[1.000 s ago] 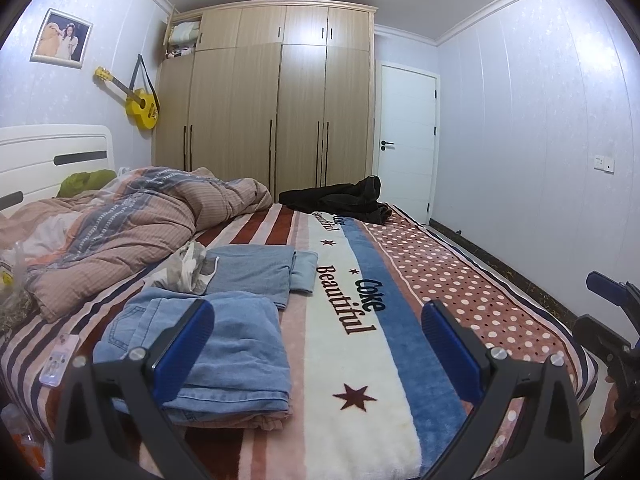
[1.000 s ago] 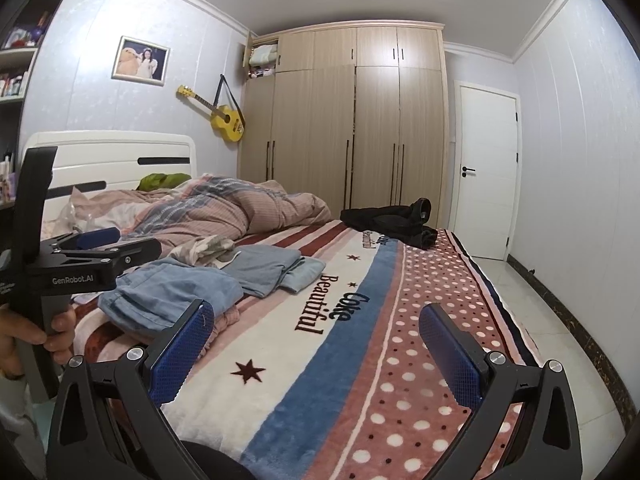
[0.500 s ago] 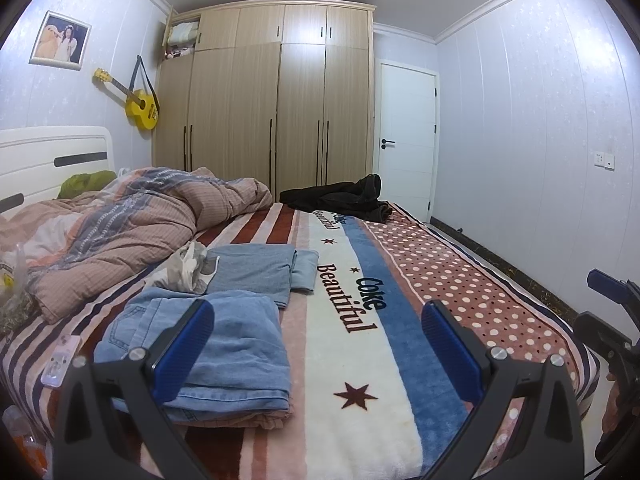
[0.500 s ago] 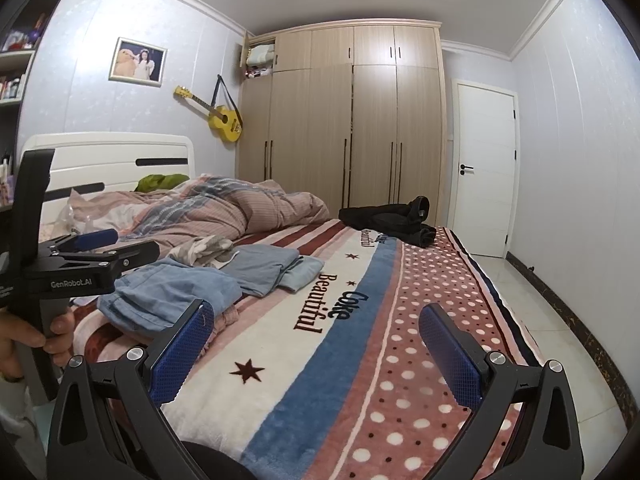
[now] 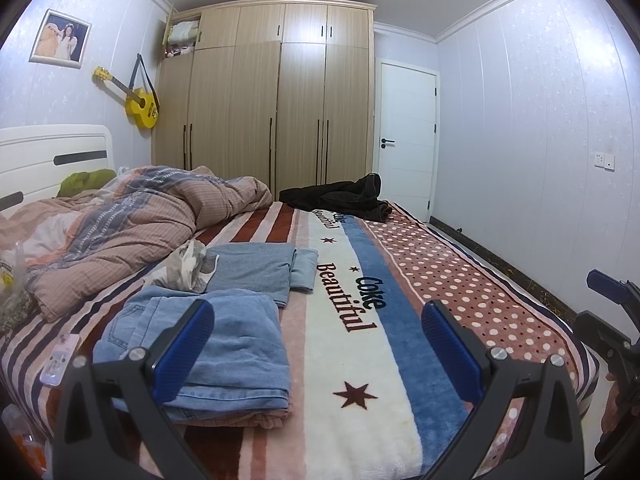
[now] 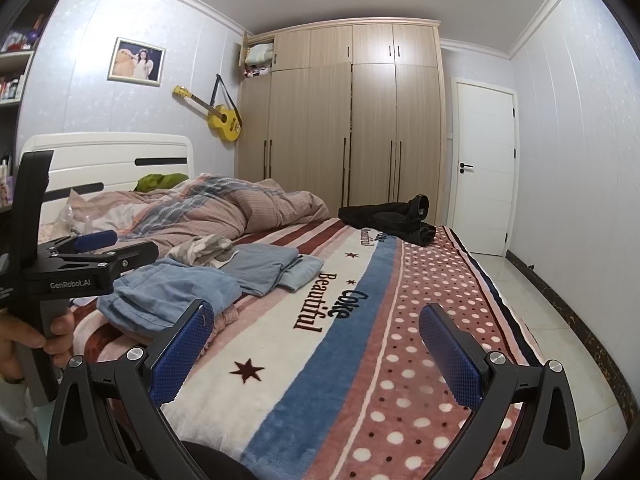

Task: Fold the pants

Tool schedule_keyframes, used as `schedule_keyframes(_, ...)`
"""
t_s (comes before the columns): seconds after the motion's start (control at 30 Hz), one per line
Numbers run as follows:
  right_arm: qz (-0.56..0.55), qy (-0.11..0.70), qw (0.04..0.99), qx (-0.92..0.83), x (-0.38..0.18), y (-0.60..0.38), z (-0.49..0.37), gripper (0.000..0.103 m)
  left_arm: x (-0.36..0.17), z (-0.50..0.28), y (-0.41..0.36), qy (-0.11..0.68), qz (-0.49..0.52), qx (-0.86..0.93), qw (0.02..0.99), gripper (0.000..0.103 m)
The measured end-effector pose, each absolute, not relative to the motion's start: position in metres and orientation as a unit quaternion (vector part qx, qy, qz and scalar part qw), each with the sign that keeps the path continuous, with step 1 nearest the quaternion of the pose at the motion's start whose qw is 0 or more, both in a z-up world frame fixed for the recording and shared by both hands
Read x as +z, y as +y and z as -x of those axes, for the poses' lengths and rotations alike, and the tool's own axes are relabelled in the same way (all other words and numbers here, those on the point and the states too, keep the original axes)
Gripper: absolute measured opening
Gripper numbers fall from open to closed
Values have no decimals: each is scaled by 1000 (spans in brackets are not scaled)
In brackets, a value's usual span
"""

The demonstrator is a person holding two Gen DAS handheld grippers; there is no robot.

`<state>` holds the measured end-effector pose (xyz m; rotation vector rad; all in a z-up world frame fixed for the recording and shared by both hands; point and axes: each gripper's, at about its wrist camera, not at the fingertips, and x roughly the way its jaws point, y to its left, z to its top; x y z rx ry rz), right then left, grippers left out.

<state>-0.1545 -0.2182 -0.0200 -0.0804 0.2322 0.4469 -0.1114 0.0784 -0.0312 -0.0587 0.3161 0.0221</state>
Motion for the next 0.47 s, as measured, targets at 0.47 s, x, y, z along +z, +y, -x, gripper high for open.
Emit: schedule_keyframes(0.47, 39, 116, 968, 221, -21, -219, 153, 103, -30, 111, 80, 157, 26, 10, 987, 102)
